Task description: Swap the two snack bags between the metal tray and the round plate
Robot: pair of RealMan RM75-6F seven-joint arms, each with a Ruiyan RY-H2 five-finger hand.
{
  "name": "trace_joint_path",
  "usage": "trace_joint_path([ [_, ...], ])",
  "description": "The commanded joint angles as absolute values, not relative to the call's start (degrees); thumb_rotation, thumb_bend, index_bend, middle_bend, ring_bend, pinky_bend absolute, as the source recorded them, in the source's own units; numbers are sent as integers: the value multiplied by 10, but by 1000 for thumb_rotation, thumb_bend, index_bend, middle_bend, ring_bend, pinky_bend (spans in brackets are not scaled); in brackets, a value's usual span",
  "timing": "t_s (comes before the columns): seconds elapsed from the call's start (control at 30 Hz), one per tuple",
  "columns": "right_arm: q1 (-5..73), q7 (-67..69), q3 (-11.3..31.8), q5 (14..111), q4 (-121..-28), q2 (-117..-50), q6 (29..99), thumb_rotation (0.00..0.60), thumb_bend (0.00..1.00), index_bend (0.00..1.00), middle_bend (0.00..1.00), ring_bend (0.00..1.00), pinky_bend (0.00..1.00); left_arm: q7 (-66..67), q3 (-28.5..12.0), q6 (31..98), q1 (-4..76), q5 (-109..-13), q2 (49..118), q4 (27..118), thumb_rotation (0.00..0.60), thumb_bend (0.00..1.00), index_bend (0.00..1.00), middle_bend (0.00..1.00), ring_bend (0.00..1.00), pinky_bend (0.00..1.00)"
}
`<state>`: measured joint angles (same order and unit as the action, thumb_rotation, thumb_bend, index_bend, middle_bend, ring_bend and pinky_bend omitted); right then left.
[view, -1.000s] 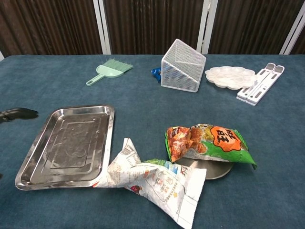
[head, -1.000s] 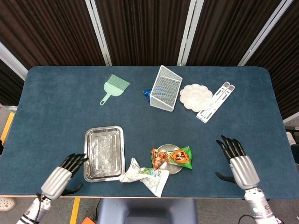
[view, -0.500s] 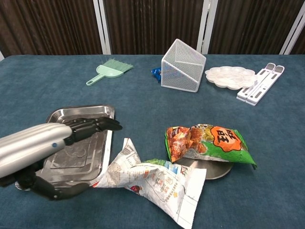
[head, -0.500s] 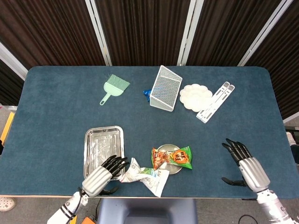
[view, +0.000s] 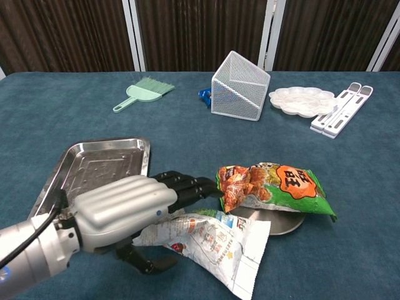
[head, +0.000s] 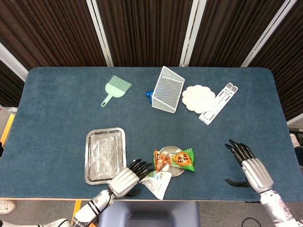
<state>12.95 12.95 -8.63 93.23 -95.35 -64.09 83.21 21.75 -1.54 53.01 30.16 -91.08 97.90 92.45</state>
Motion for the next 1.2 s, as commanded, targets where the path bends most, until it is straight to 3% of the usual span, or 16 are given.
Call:
trace_joint_path([
  [0.03, 130, 134, -84, 934, -954, -639, 823, 600, 128, 0, 0, 0, 0, 225, -22, 526, 314, -898, 1007, 894, 600, 354, 0, 0, 0, 83],
  [0.13, 130, 137, -82, 936, -955, -636, 814, 600, 128, 0, 0, 0, 0, 226, -23, 541, 317, -902, 1025, 868, 600, 347, 7, 32, 52, 196],
  [0.3, 129, 144, -77, 938, -955, -632, 808, 600, 128, 0, 0, 0, 0, 193, -15, 578, 316, -925, 1038, 838, 600, 351, 359, 473, 444, 536],
  [0.43, 126, 146, -73, 939, -956, -631, 804, 600, 128, 0, 0, 0, 0, 160, -6, 603, 316, -944, 1044, 816, 600, 354, 491, 625, 559, 670],
  [0.73, 121, 141, -67, 944, -958, -633, 799, 600, 128, 0, 0, 0, 0, 113, 6, 651, 317, -977, 1013, 842, 600, 382, 544, 705, 634, 726],
  [0.93, 119, 137, -65, 947, -959, -634, 794, 600, 128, 0, 0, 0, 0, 94, -16, 688, 318, -980, 948, 861, 600, 382, 542, 710, 639, 732],
  [1.2, 111, 117, -63, 958, -962, -640, 800, 600, 128, 0, 0, 0, 0, 1, -38, 671, 321, -924, 884, 750, 600, 384, 520, 695, 637, 701],
])
